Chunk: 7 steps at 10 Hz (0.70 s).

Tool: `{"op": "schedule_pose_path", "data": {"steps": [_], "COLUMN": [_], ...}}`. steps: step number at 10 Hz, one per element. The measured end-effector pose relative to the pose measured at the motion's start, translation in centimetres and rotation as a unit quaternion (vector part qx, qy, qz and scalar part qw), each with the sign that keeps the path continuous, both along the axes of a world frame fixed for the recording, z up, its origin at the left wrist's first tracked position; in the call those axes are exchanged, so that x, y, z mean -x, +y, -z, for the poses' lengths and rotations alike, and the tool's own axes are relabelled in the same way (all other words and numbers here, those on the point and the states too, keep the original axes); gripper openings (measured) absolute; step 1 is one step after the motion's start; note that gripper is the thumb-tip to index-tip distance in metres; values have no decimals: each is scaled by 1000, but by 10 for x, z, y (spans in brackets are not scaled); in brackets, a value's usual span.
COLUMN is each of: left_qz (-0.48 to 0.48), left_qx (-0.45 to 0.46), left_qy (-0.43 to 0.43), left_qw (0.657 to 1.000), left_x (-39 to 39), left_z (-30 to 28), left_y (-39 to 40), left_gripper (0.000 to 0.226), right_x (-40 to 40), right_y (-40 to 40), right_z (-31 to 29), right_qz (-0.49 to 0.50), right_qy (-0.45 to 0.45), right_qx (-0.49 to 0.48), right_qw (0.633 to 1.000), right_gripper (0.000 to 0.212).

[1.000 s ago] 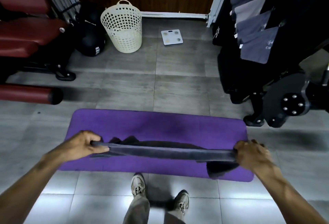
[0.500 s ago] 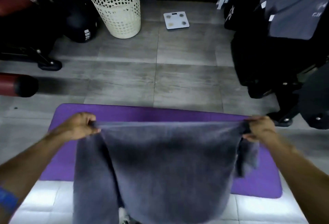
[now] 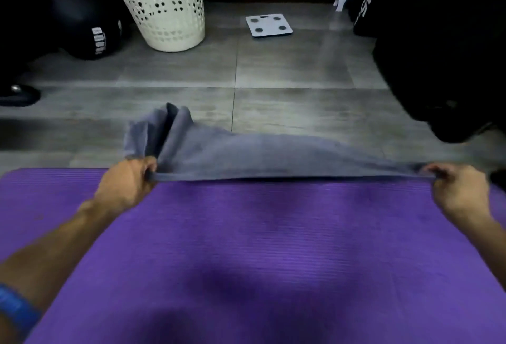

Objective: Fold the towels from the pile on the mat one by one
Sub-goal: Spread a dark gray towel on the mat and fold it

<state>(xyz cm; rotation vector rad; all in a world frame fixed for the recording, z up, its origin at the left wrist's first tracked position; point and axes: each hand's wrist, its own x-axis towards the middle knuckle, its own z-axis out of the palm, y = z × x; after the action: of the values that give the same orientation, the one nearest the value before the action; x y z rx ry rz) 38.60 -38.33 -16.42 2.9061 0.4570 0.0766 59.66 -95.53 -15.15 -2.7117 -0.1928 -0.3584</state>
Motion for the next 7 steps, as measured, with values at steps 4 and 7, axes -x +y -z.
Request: {"op": "schedule_pose_path", "data": {"steps": [4, 7], "left_qz": [93, 265], "left_qx": [67, -103], "left_qy": [161, 282], "left_qw": [980, 916], "left_x": [91, 155], "left_z": [200, 193], "left_y": [-101, -140], "left_gripper": [24, 23], "right_x": [131, 230], "right_y": [-88, -118], "right_z": [208, 207], "right_qz": [4, 20], "right_qy": [306, 311], "right_qx": [305, 258], "right_qw": [902, 914], "right_gripper": [44, 45]}}
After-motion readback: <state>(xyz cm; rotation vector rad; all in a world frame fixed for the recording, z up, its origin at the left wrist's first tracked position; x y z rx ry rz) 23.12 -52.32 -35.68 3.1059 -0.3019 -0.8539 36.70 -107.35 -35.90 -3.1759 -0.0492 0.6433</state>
